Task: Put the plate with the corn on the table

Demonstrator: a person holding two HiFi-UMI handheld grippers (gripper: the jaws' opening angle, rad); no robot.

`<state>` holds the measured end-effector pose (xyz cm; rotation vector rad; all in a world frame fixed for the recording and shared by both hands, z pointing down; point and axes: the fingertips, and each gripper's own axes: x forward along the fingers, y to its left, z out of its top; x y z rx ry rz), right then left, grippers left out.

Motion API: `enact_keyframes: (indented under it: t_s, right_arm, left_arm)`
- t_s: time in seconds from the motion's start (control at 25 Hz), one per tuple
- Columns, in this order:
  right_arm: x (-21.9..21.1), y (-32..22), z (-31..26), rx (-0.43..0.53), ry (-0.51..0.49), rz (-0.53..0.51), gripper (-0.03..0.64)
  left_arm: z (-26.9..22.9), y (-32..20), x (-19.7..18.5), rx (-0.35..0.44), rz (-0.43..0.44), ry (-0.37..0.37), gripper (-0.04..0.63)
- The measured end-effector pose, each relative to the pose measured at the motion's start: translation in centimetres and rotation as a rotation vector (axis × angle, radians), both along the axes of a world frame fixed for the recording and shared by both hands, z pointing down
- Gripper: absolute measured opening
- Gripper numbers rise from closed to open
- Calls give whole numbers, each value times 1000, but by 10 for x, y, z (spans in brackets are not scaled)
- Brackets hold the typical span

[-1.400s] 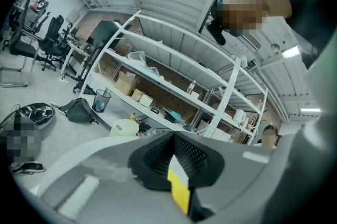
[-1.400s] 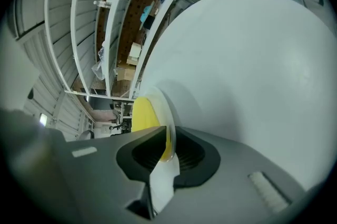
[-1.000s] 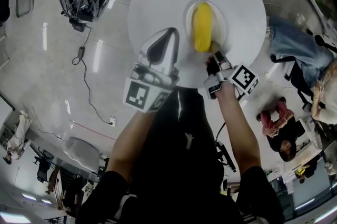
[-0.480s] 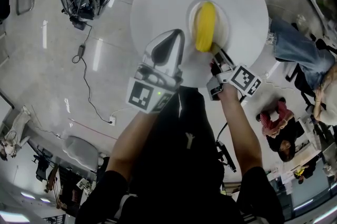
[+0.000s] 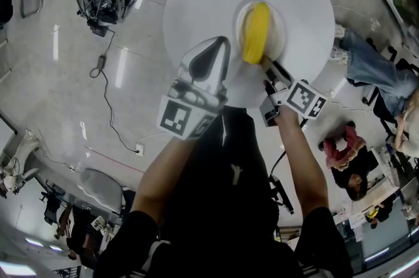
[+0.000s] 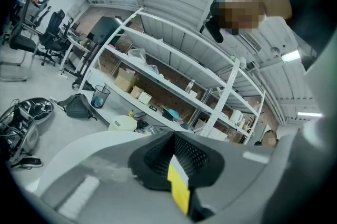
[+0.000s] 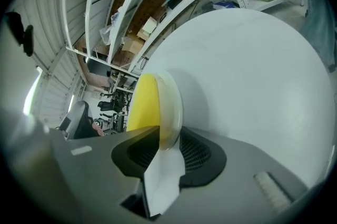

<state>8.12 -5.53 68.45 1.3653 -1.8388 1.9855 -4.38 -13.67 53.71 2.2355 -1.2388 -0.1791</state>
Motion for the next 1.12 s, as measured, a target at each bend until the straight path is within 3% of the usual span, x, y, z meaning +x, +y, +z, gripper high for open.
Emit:
enact_keyframes:
  t_s: [0.64,1.12]
  right_arm:
    - [-5,8,-1,6,31,-97,146]
    - [-4,13,0,14,59,-133,150]
  left_arm:
    - [-6,6,4,15,17,10,5]
    - [-15,7,18,66,37,-67,5]
